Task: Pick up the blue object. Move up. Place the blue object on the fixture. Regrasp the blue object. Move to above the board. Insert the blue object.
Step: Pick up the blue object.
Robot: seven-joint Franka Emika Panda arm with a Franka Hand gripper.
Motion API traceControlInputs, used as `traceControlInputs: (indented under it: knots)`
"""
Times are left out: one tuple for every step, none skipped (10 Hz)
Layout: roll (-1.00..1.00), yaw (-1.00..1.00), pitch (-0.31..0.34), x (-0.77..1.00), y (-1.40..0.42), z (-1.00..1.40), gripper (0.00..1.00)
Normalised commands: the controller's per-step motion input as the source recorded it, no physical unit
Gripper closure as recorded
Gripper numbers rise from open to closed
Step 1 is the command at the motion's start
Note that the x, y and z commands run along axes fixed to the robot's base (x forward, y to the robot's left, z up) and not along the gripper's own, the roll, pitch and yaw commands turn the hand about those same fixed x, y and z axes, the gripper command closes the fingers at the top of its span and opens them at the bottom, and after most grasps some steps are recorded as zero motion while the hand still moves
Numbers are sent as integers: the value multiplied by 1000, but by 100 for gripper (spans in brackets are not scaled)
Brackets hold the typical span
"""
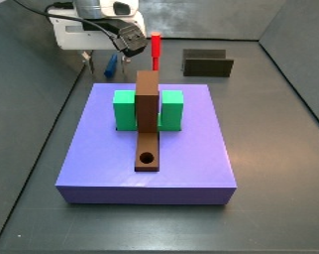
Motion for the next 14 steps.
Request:
traceControlInputs:
  knots:
    - [-17,0,0,0,0,0,0]
    - [0,0,0,0,-40,0,0]
    - [0,-23,-13,0,0,-214,0]
    - [0,-40,0,9,0,-140,0]
    - [0,-34,0,3,0,-29,0]
    - [0,-37,0,0,0,-77,0]
    - [0,-6,0,20,0,0,0]
    - [0,-3,0,14,0,-40,0]
    - [0,0,0,0,0,0,0]
    - [0,0,0,0,0,0,100]
    - [0,0,0,0,0,0,100]
    - [0,0,0,0,0,0,100]
    - [0,0,0,0,0,0,100]
    - [0,0,0,0,0,0,100]
